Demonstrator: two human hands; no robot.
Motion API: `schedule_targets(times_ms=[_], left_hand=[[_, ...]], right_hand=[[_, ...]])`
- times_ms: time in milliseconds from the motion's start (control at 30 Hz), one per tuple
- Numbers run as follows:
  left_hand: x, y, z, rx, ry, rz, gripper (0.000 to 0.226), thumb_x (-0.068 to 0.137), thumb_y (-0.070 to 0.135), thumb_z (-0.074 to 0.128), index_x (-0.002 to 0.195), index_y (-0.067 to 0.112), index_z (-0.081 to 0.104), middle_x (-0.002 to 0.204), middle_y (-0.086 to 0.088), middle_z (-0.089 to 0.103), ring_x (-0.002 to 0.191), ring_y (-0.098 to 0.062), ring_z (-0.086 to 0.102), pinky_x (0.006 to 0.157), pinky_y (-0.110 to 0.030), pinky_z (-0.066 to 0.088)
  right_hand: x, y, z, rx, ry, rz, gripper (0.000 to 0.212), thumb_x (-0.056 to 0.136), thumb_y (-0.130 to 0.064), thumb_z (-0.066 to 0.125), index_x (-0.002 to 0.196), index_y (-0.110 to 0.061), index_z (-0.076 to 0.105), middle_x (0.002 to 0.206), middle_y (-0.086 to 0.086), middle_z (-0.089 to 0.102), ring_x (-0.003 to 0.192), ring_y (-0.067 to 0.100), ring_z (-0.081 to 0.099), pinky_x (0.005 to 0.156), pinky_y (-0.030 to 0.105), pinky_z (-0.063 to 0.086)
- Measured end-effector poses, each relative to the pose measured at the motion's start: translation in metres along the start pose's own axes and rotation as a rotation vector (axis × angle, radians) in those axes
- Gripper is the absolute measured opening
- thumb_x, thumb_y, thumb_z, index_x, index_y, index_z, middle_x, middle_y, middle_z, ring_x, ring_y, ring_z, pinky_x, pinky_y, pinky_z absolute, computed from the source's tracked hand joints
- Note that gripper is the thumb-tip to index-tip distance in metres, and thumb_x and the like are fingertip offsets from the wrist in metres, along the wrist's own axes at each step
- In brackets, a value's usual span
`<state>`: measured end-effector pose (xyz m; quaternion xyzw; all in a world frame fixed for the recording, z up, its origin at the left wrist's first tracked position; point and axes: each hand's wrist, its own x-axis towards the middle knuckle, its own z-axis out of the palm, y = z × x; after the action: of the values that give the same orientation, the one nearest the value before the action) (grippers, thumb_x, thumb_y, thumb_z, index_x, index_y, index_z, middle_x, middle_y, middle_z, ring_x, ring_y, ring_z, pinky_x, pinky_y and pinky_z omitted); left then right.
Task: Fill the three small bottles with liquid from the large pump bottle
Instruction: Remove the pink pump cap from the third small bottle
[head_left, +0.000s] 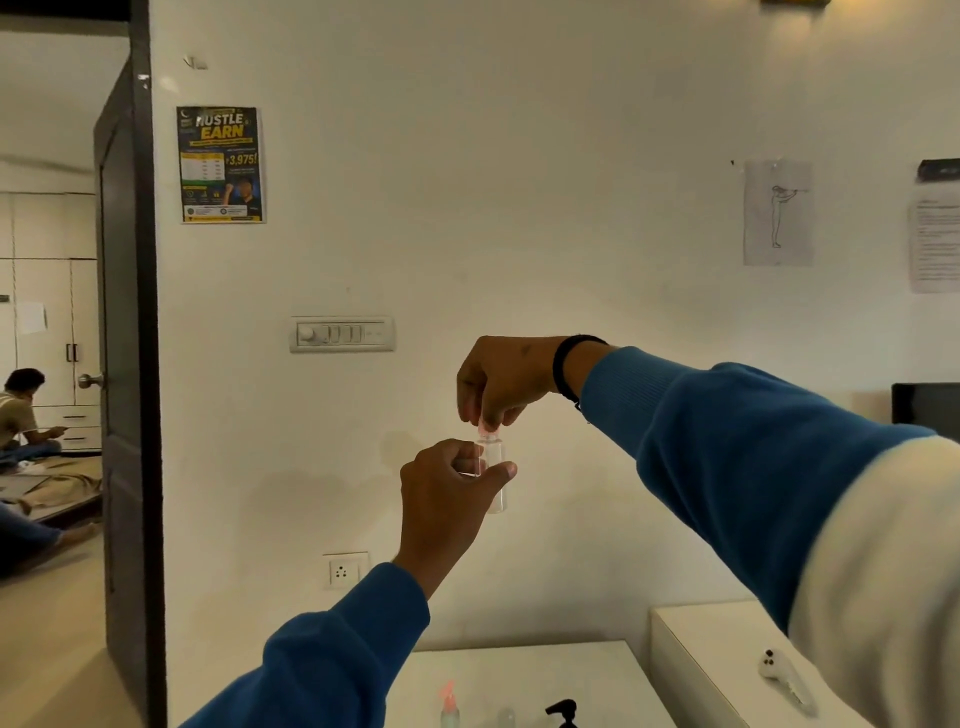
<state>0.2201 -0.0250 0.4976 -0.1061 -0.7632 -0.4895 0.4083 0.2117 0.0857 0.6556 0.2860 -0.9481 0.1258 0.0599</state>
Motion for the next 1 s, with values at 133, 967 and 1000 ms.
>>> schedule_targets(times_ms=[133,967,1000], left_hand=[[-0.001,0.001,0.000,0.001,0.002,0.000,0.031,0.073,0.043,0.086,0.086,0.026,0.064,0.076,0.016,0.064,0.070,-0.003,0.062,0.054,-0.003,0.041],[0.003,-0.002,0.003,-0.003,0.014,-0.009,0.034,0.073,0.046,0.085,0.093,0.023,0.068,0.077,0.020,0.062,0.071,0.002,0.061,0.058,-0.004,0.037],[0.003,-0.001,0.003,-0.007,0.016,-0.007,0.034,0.073,0.045,0.085,0.092,0.023,0.068,0.077,0.019,0.062,0.071,0.002,0.061,0.059,-0.005,0.037]], right_hand=[[-0.001,0.003,0.003,-0.028,0.109,0.065,0.025,0.091,-0.028,0.078,0.101,-0.006,0.072,0.085,0.007,0.075,0.066,0.017,0.073,0.068,0.030,0.065],[-0.003,-0.002,0.005,-0.142,0.034,0.089,0.029,0.091,-0.034,0.076,0.107,-0.010,0.070,0.086,0.004,0.070,0.064,0.016,0.068,0.070,0.029,0.063],[-0.003,-0.001,0.006,-0.183,0.058,0.109,0.034,0.092,-0.041,0.074,0.100,-0.007,0.072,0.081,0.007,0.072,0.059,0.018,0.066,0.067,0.029,0.062]])
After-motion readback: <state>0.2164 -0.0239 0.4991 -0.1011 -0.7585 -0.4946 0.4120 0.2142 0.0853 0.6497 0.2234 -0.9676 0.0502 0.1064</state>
